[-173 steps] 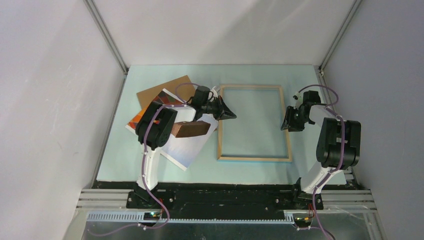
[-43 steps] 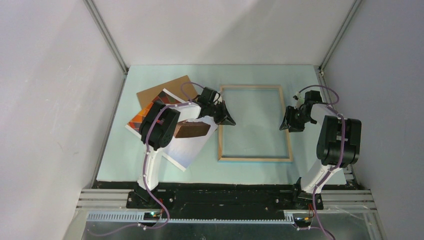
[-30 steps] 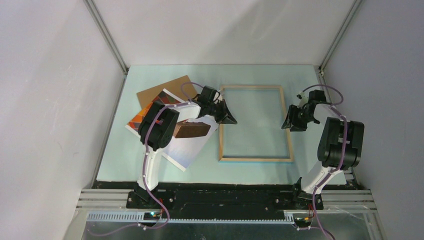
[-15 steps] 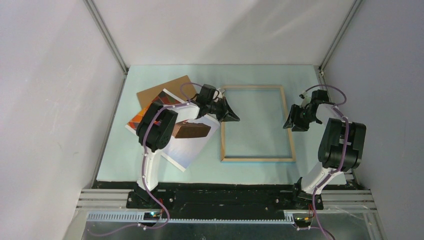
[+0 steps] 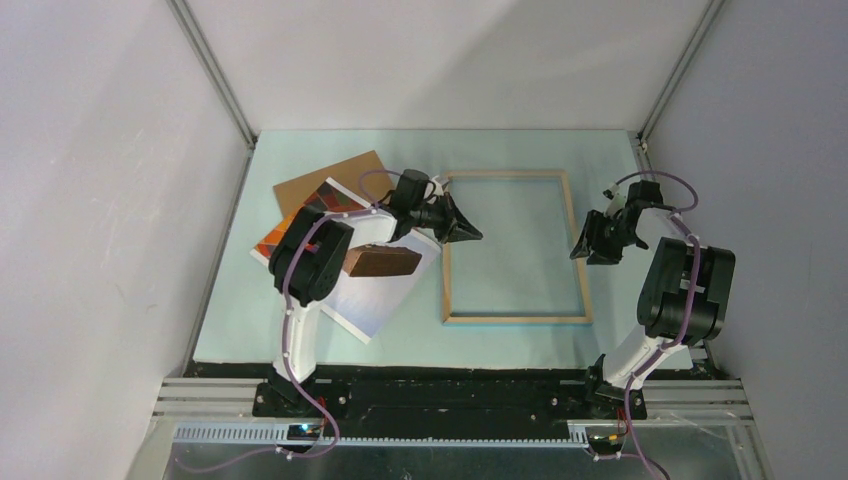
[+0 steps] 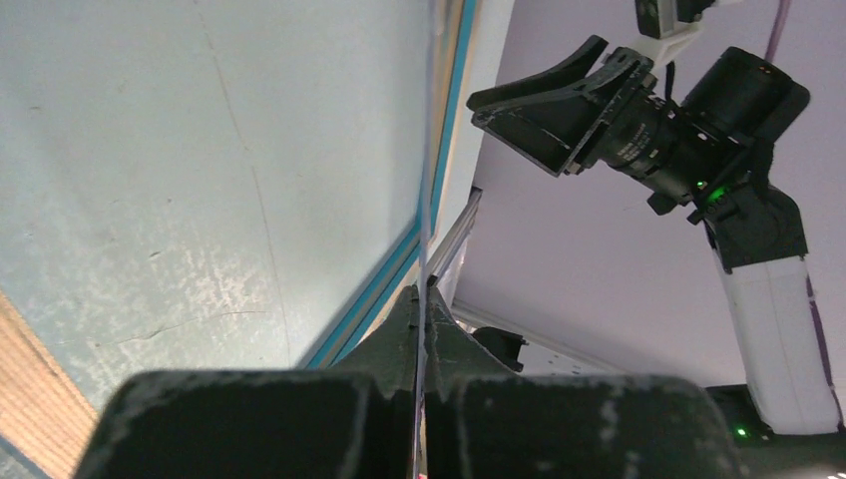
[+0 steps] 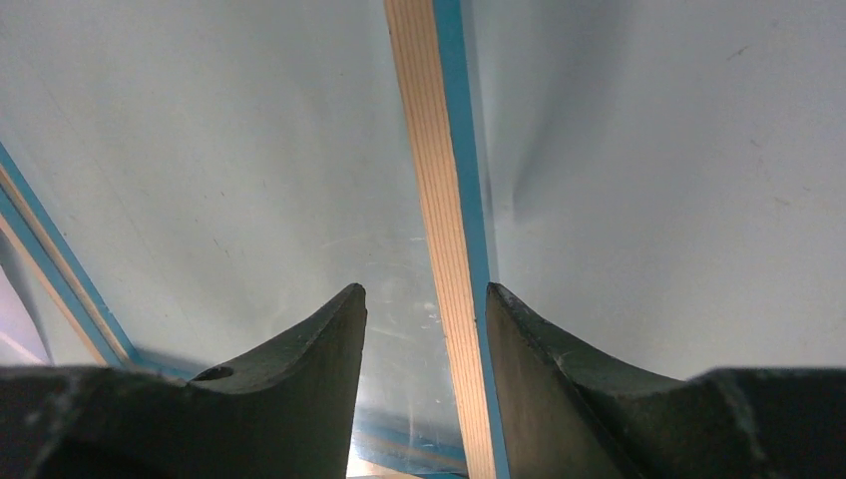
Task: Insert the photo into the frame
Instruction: Place the photo frame item in the photo frame.
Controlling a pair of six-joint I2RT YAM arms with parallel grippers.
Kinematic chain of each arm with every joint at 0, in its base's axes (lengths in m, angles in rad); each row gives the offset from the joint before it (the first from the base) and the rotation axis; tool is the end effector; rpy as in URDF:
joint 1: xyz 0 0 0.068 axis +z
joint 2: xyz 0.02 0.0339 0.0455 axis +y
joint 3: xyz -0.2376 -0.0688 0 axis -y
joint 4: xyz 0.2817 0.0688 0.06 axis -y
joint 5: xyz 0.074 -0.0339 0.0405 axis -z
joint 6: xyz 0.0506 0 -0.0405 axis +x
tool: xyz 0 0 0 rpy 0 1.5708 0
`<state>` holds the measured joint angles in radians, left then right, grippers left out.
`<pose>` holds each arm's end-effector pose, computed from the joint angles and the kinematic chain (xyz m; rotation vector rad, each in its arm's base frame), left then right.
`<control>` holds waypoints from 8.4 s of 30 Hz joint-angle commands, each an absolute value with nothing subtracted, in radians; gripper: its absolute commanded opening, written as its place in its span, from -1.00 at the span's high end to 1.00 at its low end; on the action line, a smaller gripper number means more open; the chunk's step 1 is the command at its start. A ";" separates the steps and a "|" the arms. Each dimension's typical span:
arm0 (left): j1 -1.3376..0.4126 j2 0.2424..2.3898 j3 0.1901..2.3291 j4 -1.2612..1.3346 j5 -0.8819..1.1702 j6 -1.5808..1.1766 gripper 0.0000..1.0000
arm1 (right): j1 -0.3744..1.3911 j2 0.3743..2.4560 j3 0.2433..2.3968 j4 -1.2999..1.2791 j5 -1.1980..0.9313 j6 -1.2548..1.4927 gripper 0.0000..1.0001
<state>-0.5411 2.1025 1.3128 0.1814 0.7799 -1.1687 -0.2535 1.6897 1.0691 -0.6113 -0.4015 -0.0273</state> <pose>0.3859 -0.2734 0.0976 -0.2648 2.5769 -1.6811 0.3460 -0.0692 0.1207 0.2123 2.7062 0.4817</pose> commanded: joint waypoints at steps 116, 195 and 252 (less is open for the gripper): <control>-0.607 2.033 1.275 0.484 0.867 -1.227 1.00 | -0.295 1.735 1.085 -0.606 -0.446 -0.056 0.15; -0.623 2.115 1.389 0.266 0.880 -0.959 1.00 | -0.296 1.816 1.131 -0.610 -0.451 -0.073 0.91; -0.627 2.149 1.393 0.161 0.813 -0.880 1.00 | -0.291 1.825 1.132 -0.620 -0.464 -0.072 0.93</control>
